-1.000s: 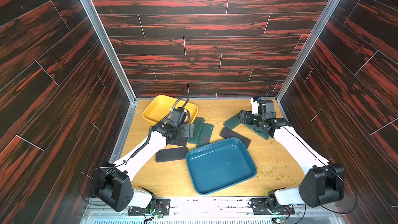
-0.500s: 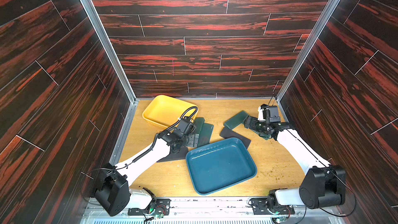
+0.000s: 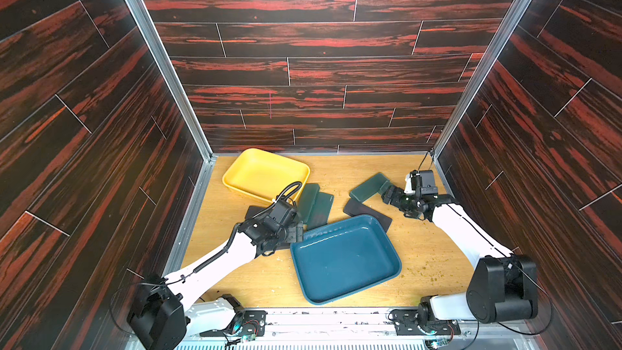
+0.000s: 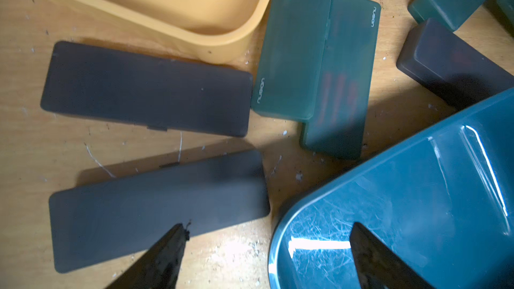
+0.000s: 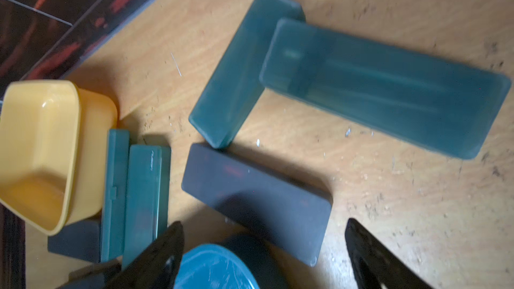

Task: Place the pencil cases by color into the storage box
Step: Move the storage box to the center of the board.

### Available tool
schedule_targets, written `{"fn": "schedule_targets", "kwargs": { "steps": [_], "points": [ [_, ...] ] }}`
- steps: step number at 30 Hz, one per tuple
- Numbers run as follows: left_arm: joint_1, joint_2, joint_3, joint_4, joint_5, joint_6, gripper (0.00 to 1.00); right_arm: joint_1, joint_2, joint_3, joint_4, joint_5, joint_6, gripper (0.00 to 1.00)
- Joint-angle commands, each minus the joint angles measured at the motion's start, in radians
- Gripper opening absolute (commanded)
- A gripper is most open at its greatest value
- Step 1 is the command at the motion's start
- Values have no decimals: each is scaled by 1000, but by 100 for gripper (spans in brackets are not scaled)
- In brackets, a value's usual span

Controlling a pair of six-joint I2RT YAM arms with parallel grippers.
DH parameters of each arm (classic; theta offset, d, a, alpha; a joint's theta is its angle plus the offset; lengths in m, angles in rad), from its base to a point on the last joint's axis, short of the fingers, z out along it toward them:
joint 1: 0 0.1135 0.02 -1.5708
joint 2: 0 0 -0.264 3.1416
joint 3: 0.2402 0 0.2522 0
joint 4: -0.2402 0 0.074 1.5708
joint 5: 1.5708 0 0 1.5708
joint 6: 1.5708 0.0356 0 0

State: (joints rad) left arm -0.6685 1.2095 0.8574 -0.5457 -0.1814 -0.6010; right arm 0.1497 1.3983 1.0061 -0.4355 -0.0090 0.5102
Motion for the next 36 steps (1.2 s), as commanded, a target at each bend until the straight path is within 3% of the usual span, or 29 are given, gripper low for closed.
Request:
{"fn": "schedule_targets", "kwargs": {
  "steps": [1,9,18,28,36],
  "points": [
    [-19,-30,-22,-20,7,-60,92,55,-50,-10,-49,5,-52,91],
    [-40,18,-52,14,37,-92,92,177,-41,-49,-91,33,-98,90],
    [-42,171,-15,81,75,-81,91,215,-35,-106,-111,46,-119,89],
    [-43,317,103,106,68,-18,90,207,56,-146,-7,105,-91,89],
    [-43,503,276,123,67,58,90,104,129,-147,113,101,-65,89]
  ]
}}
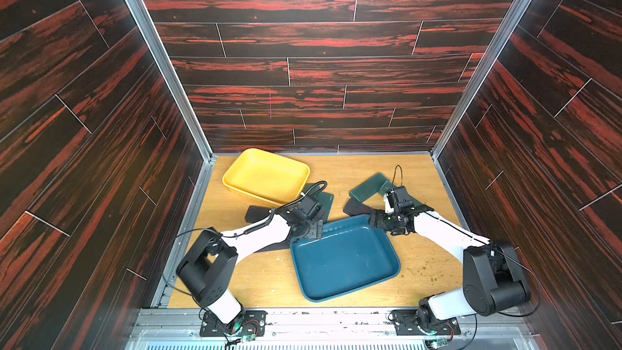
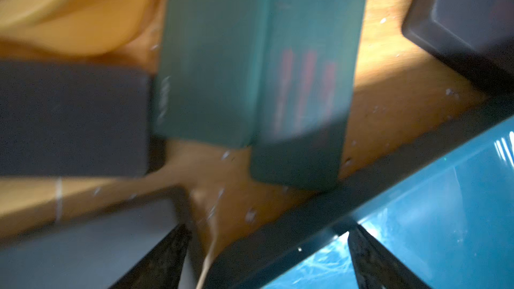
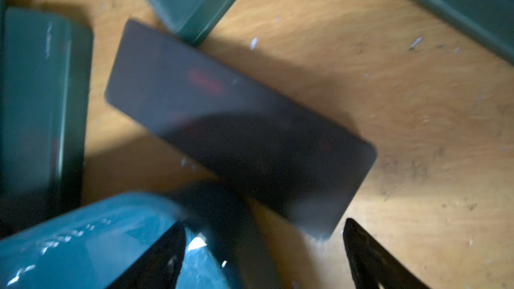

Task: Place the pencil cases by color into the storage box
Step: Move the storage box to the center of the board.

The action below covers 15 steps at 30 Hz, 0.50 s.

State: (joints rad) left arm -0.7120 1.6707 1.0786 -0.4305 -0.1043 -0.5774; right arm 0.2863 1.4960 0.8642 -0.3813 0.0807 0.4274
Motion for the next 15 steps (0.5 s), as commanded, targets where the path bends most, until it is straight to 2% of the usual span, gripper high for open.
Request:
{"fn": "schedule_targets", "kwargs": {
  "steps": [1,8,15],
  "points": [
    [0,66,81,9,-8,43,90,-49,35,-5,70,11,18,89],
    [2,217,253,-25,-27,109,89,-181,45,-17,143,-18,60,89],
    [5,345,460,-70,-29,156,89,-229,82,32,157,22,71,89]
  ]
}}
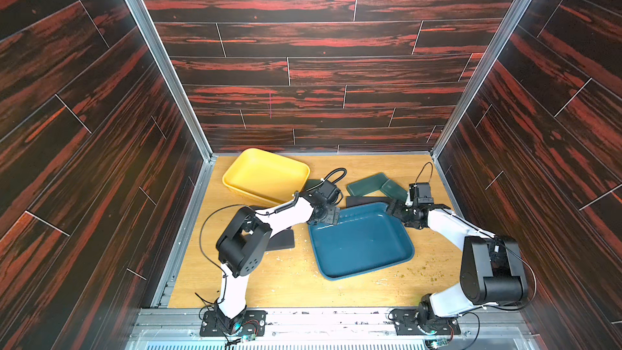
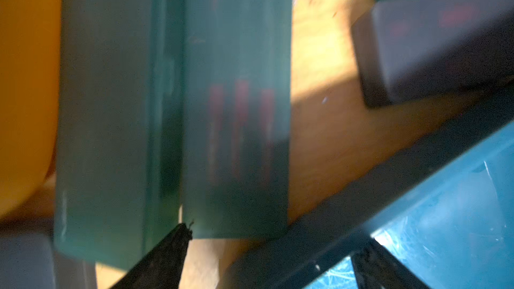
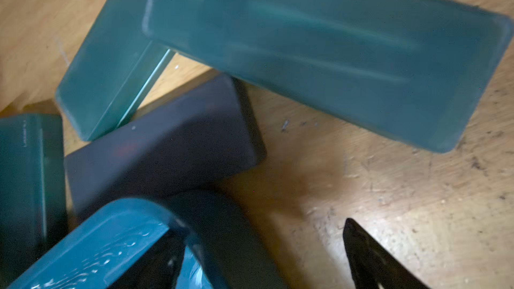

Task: Place the pencil cases by color into the storage box
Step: Move the storage box to the center of the board, then pick up the pencil case from the center of the board.

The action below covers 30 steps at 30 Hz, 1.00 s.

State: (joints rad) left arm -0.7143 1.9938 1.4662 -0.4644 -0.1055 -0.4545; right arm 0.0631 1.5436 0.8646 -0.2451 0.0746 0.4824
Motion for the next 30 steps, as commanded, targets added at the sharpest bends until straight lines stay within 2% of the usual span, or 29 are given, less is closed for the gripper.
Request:
{"fn": "schedule_targets", "kwargs": {
  "steps": [1,5,8,20,24,30],
  "points": [
    [9,37,97,-43,-27,40,89,-7,35,40,18,39,15,89],
    [21,63,168,-70,-14,55,89,-9,27,61,3,57,8,89],
    [31,40,168,-96,-14,63,89,-8,7,65,-7,46,8,89],
    [104,-282,-115,-91,-42,15,89,22,-182,24,16,14,-59,91],
    [128,-394,-179,-102,-60,-34,89,105,-258,33,27,56,-113,91],
    [169,-535,-241,-188,-114,-125,89,376,-283,71,142,73,-293,91]
  ]
}}
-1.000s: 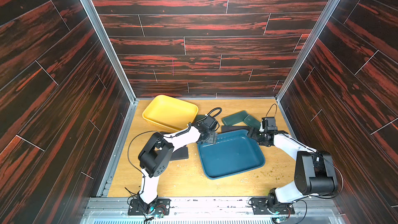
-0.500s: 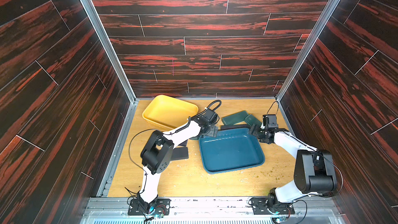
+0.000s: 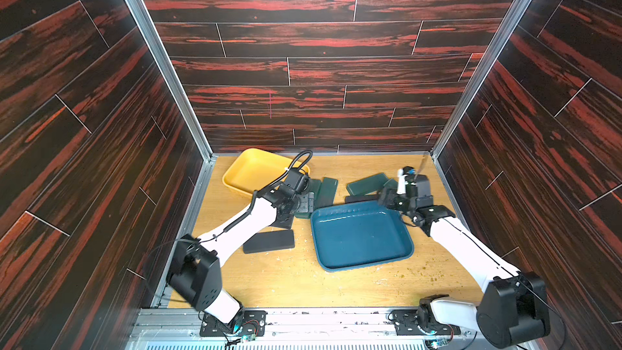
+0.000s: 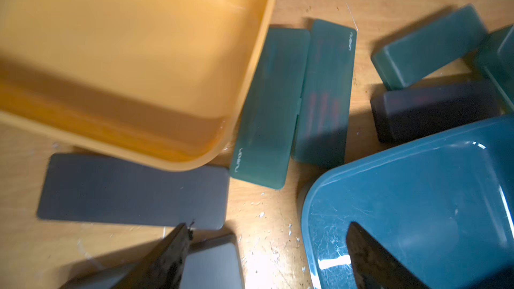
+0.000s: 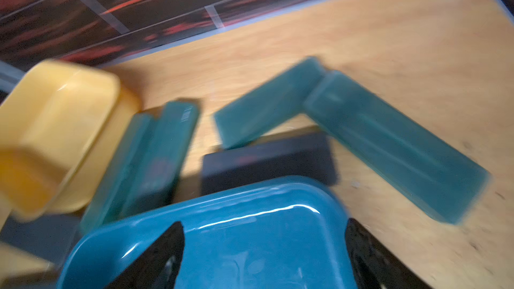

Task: Place the pencil cases by color into the storage box
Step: Pick up the pencil case from the center of the board.

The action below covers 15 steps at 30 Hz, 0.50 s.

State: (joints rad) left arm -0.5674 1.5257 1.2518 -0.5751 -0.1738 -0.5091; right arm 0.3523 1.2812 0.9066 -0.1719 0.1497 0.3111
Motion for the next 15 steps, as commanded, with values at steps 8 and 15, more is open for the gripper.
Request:
{"fn": "schedule_targets", "kwargs": {
  "steps": [8,15],
  "points": [
    [207,-332,-211,-158,-91,-252,88,366,95,53,232,-283,-361,91],
    [384,-489,-345,-235,-108,-421,90,537,318,145,285,-382,-523,90]
  ]
}}
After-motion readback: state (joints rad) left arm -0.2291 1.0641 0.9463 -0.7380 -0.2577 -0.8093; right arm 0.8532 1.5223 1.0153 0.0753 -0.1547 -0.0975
